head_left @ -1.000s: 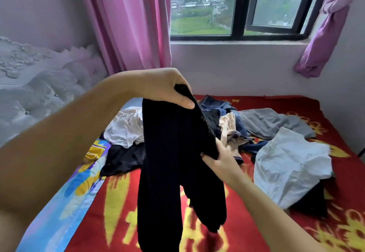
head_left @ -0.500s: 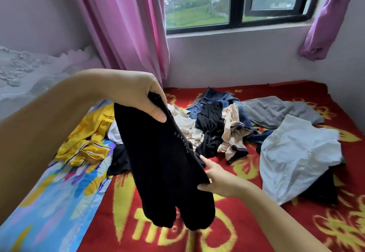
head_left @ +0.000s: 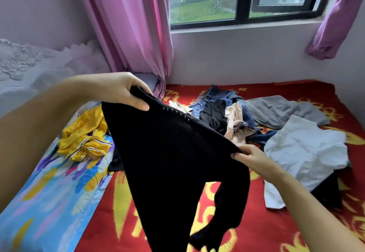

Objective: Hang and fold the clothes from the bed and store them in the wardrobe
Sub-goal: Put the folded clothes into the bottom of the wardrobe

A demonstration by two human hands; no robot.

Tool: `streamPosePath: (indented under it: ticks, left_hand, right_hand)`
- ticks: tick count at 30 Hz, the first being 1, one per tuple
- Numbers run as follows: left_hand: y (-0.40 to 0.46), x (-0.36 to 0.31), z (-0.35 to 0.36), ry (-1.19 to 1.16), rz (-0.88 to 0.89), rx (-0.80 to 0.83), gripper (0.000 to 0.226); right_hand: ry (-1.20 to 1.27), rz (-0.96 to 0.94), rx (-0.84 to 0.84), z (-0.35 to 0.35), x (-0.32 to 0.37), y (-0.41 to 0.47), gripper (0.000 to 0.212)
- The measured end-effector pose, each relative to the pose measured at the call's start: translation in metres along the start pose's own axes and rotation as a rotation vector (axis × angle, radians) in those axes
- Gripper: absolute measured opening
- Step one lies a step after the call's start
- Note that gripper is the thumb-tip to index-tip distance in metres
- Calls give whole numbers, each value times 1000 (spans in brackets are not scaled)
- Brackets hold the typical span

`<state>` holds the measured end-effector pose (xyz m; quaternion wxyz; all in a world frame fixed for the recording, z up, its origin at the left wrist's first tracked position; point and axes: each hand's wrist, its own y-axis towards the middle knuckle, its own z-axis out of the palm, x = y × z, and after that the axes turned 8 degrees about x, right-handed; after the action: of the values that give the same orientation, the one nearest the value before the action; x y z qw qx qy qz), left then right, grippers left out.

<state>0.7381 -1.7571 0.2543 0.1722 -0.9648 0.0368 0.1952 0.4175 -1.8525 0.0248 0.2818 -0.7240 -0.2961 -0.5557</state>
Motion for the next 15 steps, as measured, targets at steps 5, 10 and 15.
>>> streamPosePath:
  ticks: [5,10,15]
  left_hand:
    - [15,-5,13,249,141,-82,17]
    - [25,-18,25,619,413,-388,54]
    - [24,-16,28,737,554,-465,51]
  right_hand:
    - [-486,-136,57,21,-24,-10,5]
    - [-734,-153,123,61,-30,-16,17]
    - [-839,-125,150,67,-15,-9,22]
